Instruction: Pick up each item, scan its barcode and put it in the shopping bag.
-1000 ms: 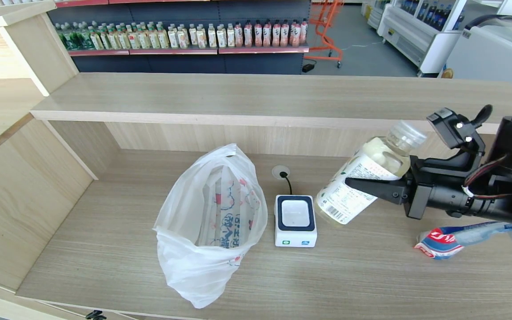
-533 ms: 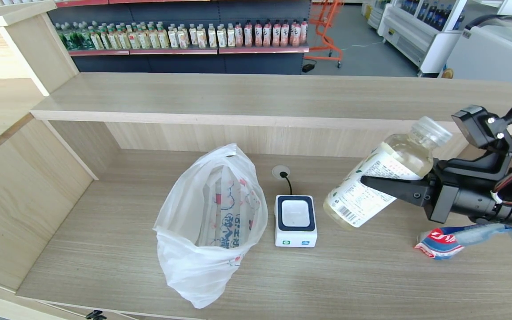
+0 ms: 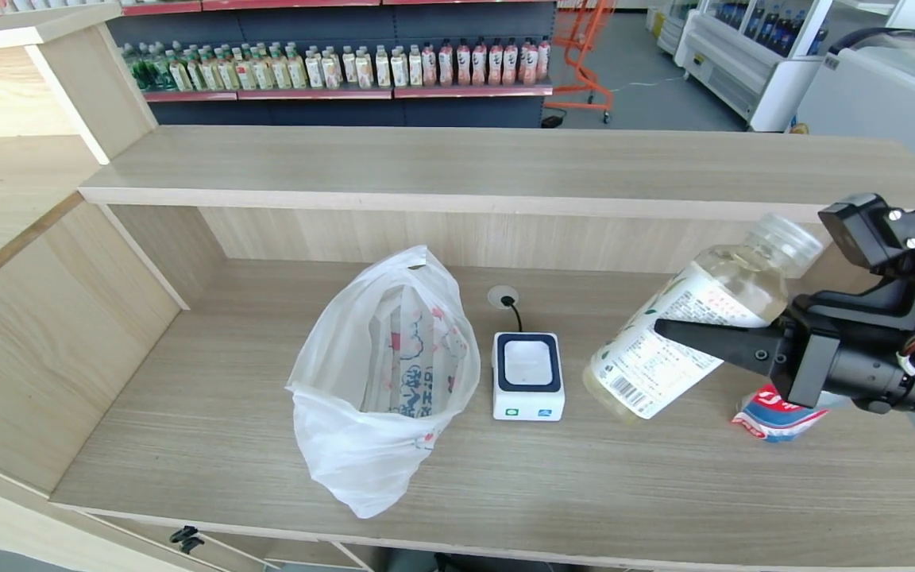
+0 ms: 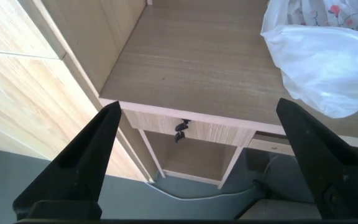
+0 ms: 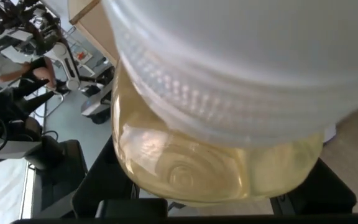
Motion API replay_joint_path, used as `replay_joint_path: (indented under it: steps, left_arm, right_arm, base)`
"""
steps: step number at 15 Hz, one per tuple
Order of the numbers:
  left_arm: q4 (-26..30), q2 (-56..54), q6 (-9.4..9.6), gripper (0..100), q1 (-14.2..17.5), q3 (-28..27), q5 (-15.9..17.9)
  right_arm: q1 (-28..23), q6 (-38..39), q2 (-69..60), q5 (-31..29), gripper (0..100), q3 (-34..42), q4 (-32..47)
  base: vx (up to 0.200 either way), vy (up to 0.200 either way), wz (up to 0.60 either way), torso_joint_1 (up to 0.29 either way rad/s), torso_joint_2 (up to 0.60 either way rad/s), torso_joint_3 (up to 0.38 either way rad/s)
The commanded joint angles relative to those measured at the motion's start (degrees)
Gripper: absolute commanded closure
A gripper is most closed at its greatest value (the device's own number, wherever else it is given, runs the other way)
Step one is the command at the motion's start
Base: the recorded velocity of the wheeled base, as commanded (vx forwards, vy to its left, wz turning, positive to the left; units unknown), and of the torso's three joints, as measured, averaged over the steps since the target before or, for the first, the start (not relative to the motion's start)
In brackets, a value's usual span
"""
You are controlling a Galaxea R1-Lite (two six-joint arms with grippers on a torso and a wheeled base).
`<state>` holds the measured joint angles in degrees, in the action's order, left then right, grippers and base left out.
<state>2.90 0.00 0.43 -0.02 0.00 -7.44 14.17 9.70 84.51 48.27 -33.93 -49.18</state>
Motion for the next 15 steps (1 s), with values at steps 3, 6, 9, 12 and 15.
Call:
replay_joint_path:
  steps: [3,6,9,12,15]
  left_arm:
    - [0.0,0.09,-0.51,0,-0.06,0.0,-0.12]
    - [-0.09,0.09,-1.83,0,-0.06,0.0,-0.12]
    - [-0.09,0.09,-0.95,0,-0.06,0.0,-0.03]
    - [-0.09,0.09,-0.95,0,-0.06,0.0,-0.03]
    - [-0.09,0.09,-0.95,0,-0.06,0.0,-0.03]
  right_arm:
    - [0.95,3.66,1.36,-0.02,100,-0.7,0.22]
    - [1.3,3.66,5.06,-1.96,100,-3.25,0.22]
    - [3.06,3.66,9.89,-6.79,100,-7.56,0.22]
    - [5.96,2.43,15.95,-8.37,100,-9.58,0.22]
    - [9.21,-2.5,22.28,-15.4,100,-12.22,0.05]
  base:
    - [0.0,0.2,0.0,0.015,0.01,-0.001]
    - [0.0,0.2,0.0,-0.001,0.0,0.002]
    - [0.0,0.0,0.0,0.0,0.0,0.0]
    - [0.0,0.0,0.0,0.0,0.0,0.0]
    - [0.0,0.0,0.0,0.0,0.0,0.0]
